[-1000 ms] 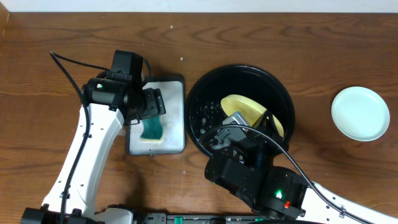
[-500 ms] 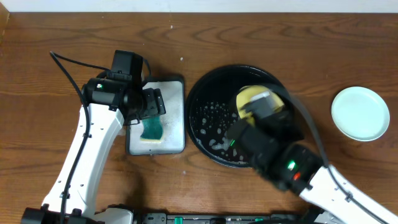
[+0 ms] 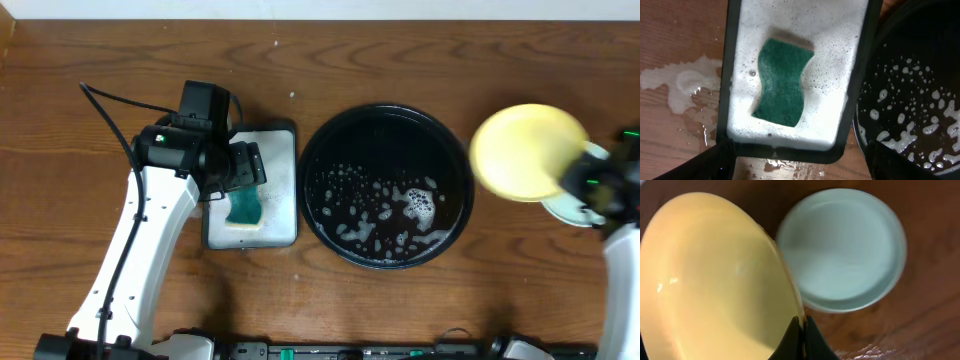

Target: Clean dirty plates on tray and stack at the side

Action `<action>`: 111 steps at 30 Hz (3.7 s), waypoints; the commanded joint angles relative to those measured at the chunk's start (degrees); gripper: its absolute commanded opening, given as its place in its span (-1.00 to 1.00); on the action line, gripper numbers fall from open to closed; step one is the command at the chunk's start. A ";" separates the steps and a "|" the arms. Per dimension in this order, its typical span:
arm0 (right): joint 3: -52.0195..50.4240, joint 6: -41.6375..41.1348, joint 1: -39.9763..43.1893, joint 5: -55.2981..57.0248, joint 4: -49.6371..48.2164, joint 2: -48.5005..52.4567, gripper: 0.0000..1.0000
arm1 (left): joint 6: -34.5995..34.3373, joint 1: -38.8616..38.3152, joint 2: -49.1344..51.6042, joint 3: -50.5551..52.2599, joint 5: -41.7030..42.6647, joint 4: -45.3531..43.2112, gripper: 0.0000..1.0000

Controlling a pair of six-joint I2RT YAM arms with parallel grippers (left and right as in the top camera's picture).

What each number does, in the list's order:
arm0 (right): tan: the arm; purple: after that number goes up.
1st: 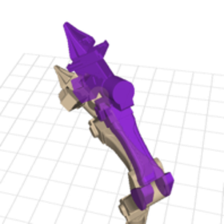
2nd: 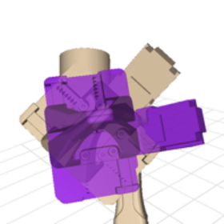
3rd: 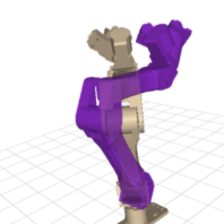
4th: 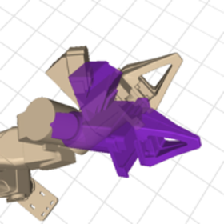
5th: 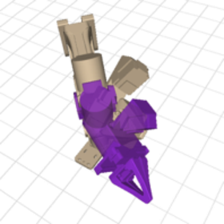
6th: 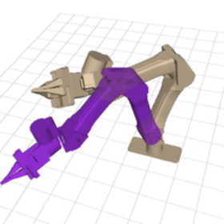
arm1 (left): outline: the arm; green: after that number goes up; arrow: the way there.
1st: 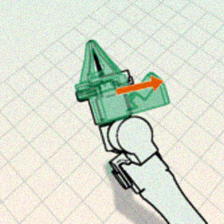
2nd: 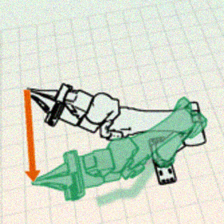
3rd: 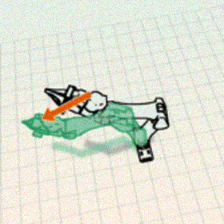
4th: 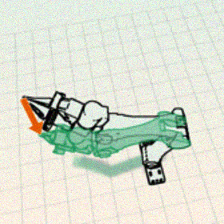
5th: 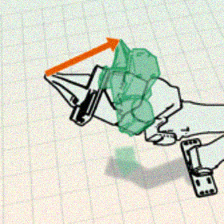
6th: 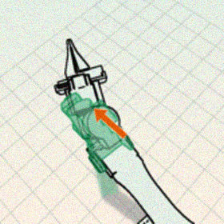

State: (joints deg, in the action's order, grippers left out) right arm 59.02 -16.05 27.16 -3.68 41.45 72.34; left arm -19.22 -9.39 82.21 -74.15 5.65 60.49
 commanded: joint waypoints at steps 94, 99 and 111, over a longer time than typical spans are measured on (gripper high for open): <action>-58.71 9.70 -32.79 0.44 -37.40 -71.58 0.99 | 0.63 -0.24 -3.58 0.37 -0.74 0.13 0.67; -58.71 9.70 -32.79 0.44 -37.40 -71.58 0.98 | 1.86 -1.46 -17.49 3.10 -5.46 0.70 0.67; -58.71 9.70 -32.79 0.44 -37.40 -71.58 0.99 | 2.29 2.40 -53.59 25.09 -5.79 -29.51 0.67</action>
State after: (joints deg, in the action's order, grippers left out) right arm 0.38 -6.31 -6.13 -3.57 3.75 0.75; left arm -17.89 -8.86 34.28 -57.23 0.25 36.40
